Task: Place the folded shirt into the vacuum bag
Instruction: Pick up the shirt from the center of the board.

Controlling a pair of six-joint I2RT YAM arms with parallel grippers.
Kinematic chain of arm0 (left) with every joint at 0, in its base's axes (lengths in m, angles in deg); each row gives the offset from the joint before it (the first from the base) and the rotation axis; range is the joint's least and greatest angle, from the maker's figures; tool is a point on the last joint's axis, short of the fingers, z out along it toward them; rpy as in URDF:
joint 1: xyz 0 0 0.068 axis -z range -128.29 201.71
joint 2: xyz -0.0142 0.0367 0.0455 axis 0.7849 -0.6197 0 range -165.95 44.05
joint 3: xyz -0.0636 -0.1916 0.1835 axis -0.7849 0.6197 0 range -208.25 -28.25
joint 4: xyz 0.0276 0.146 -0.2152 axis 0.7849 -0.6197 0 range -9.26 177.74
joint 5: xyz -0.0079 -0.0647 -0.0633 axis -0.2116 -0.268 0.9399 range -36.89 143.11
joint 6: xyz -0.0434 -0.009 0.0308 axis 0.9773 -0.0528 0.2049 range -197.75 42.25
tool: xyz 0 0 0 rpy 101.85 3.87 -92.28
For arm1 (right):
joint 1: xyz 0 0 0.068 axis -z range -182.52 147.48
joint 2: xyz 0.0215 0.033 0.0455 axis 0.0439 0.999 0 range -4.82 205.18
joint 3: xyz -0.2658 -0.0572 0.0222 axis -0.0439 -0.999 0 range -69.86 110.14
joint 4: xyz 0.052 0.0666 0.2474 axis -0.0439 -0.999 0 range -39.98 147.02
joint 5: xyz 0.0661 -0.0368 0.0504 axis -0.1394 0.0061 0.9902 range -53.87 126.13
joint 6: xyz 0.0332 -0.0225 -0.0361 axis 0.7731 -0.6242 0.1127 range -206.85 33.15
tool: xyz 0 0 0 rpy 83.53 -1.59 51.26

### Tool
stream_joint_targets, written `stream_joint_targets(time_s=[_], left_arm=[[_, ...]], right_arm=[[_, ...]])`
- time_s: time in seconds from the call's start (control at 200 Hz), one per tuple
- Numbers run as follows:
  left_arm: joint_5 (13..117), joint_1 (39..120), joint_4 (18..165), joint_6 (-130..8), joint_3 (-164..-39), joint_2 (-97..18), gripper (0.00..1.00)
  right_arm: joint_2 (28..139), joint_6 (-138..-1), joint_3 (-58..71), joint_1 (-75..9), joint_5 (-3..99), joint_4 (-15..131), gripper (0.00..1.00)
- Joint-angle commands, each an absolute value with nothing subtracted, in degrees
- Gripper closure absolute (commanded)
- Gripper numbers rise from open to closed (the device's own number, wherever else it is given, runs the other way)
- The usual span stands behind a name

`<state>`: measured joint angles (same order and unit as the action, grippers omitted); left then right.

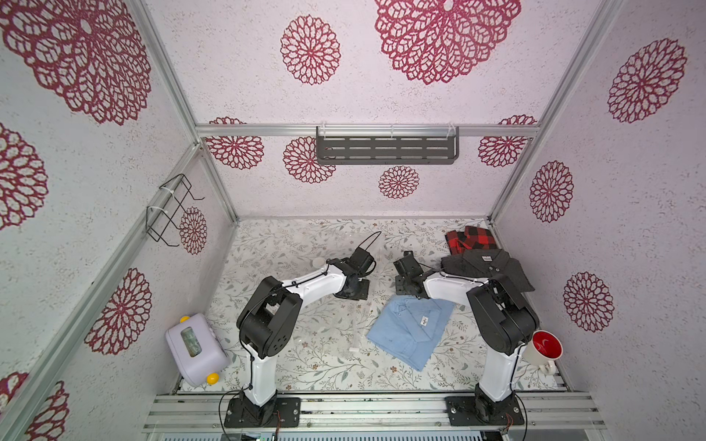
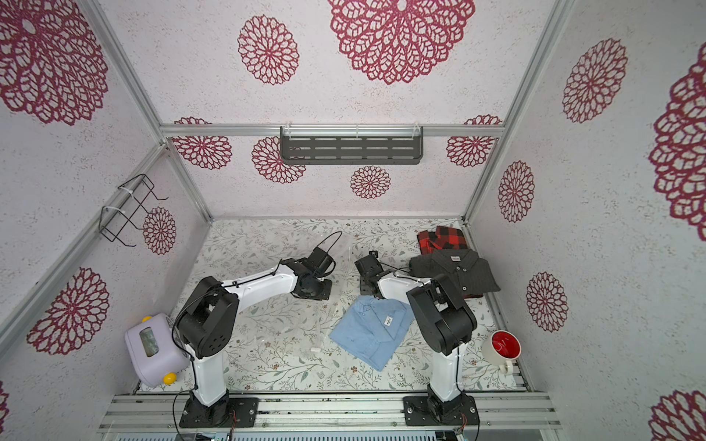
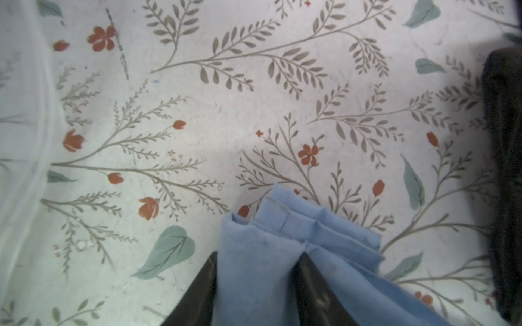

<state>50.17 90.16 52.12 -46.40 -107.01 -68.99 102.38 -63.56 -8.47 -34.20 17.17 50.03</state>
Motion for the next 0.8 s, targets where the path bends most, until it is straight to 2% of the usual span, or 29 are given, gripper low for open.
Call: stream_joint_targets(time_s=[0.0, 0.065, 0.285, 0.796], left_arm=[[52.7, 91.2, 53.9, -45.3, -106.8, -70.8, 1.0], [53.2, 91.6, 54.3, -44.9, -106.7, -71.0, 1.0], [55.0, 92.5, 55.1, -43.8, -106.8, -71.7, 1.0], [59.4, 94.0, 57.3, -39.5, -109.7, -73.3, 1.0]], right_arm=[[101.5, -65.8, -11.3, -33.8, 20.8, 50.2, 0.61], [101.1, -66.3, -11.9, -33.7, 20.9, 51.3, 0.64], [95.4, -67.1, -17.8, -33.0, 22.4, 59.6, 1.0], [84.0, -60.4, -26.6, -29.8, 36.0, 79.8, 1.0]])
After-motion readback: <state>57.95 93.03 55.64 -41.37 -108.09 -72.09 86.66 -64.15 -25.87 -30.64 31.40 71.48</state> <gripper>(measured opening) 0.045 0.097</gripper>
